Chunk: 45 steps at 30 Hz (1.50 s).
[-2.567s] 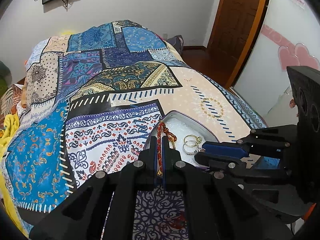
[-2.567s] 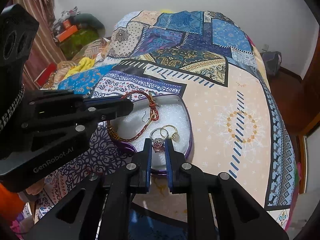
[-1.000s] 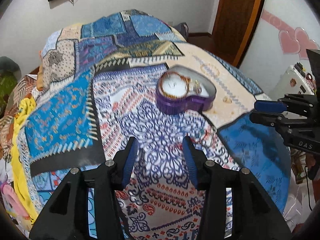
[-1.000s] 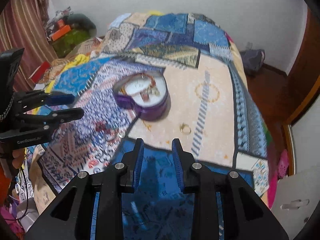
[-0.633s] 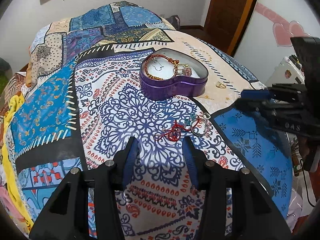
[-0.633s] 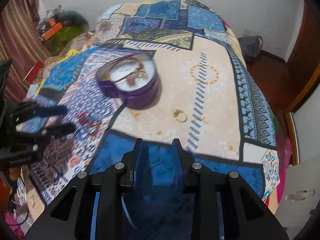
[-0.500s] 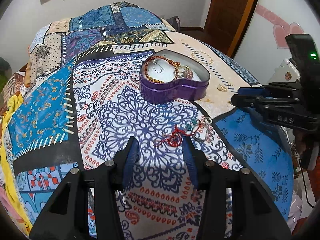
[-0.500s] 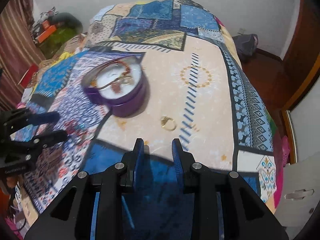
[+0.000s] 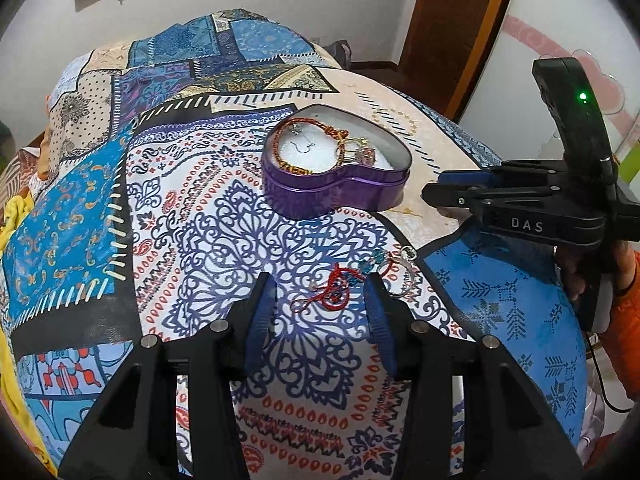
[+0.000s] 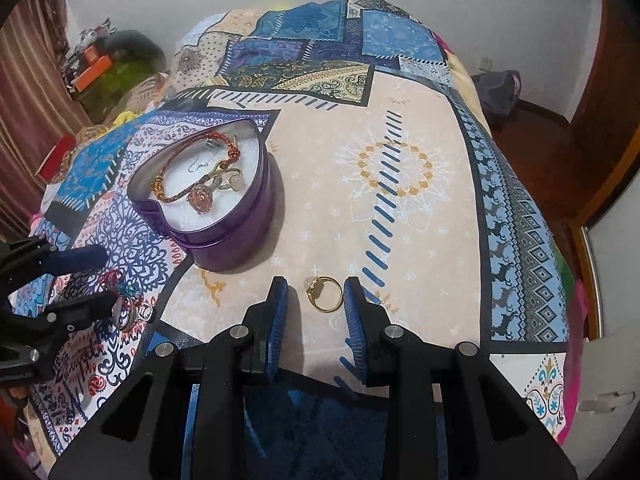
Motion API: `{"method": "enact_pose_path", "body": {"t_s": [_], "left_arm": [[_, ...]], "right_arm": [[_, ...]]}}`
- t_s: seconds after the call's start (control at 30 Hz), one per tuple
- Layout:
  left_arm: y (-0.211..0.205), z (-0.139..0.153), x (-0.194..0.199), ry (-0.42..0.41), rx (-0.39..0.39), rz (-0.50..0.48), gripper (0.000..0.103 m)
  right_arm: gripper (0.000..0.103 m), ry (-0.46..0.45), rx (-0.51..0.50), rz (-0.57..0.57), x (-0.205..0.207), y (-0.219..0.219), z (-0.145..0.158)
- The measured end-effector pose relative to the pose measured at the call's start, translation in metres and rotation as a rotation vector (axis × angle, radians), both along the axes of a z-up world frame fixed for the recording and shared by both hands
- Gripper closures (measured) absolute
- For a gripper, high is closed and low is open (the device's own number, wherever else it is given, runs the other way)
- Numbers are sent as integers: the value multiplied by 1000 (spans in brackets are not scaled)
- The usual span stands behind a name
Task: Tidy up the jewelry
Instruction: 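Grasp a gold ring on the quilt with the right tool while the left tool grasps a red bracelet, then carry the bracelet into the tin with the left tool while the right tool lowers the ring in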
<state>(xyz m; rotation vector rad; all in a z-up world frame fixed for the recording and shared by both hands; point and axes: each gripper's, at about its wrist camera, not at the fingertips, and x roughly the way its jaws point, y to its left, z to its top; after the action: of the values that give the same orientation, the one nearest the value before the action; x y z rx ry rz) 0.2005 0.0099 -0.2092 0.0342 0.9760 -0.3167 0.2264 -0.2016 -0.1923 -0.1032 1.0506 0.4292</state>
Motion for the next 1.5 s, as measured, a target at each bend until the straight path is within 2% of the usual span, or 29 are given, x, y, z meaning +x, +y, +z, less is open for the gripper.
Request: {"method": "enact_pose_path", "body": {"t_s": [0.07, 0.1, 0.23, 0.43, 0.63, 0.87, 1.23, 1.5], "left_arm": [[0, 0, 1, 2, -10, 2, 65], [-1, 0, 2, 4, -16, 2, 67], [0, 0, 5, 13, -28, 3, 77], [1, 0, 3, 14, -21, 19, 97], [9, 7, 3, 6, -18, 77, 97], [16, 27, -4, -35, -22, 95, 97], [10, 66, -9, -139, -13, 88, 97], [8, 81, -1, -180, -28, 94, 97]], "right_arm": [[78, 1, 15, -2, 0, -3, 0], [85, 0, 17, -1, 0, -4, 0], [86, -2, 13, 3, 0, -2, 0], [86, -10, 14, 6, -3, -1, 4], [86, -11, 29, -5, -7, -2, 7], [86, -32, 49, -10, -14, -3, 20], [86, -146, 71, 20, -27, 11, 59], [86, -198, 106, 34, -26, 21, 77]]}}
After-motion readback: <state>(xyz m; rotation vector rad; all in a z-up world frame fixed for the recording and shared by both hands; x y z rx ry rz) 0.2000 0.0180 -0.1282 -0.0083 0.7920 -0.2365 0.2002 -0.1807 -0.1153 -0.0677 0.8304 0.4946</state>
